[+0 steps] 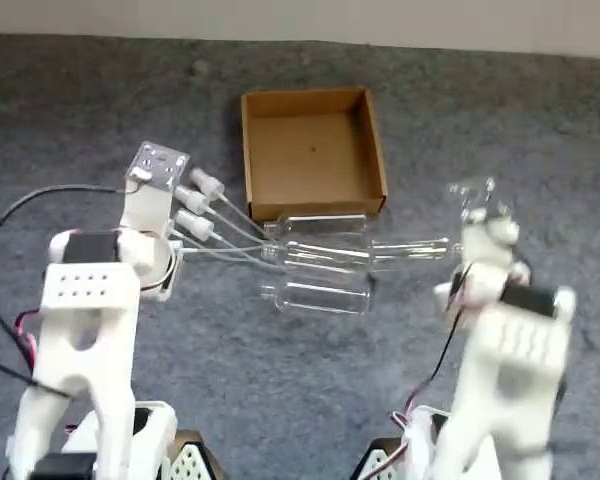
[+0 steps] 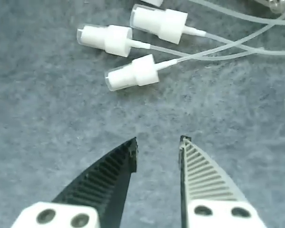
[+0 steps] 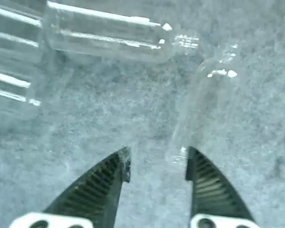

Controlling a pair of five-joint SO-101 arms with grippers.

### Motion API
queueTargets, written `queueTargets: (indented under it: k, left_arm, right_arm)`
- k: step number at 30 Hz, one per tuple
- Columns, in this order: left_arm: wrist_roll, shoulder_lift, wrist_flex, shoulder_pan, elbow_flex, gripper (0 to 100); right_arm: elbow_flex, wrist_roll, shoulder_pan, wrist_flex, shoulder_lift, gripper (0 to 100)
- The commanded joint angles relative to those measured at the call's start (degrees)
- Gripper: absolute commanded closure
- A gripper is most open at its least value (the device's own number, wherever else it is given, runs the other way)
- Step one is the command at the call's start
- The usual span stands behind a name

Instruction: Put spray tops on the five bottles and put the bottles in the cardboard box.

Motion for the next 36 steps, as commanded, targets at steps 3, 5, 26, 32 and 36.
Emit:
queueTargets:
  k: [3, 5, 26, 32, 36]
  left_arm:
    - [14.9, 7.2, -1.2, 1.9, -11.3, 89]
    - [20.7, 9.5, -3.3, 1.9, -13.1, 89]
    - [35.7, 18.5, -9.6, -3.6, -13.3, 83]
    - [39.7, 18.4, -9.9, -3.6, -10.9, 83]
    - [42.8, 18.4, -9.9, -4.4, -9.4, 83]
  right_arm:
    - [-28.9, 6.4, 7.0, 5.4, 29.8, 77.4]
    - [-36.3, 6.5, 7.8, 7.7, 38.4, 77.2]
    - [-61.1, -1.6, 5.7, 14.9, 70.3, 77.6]
    - [-61.1, -4.0, 5.5, 14.9, 73.3, 87.8]
    - [-61.1, -4.0, 5.6, 14.9, 76.2, 83.5]
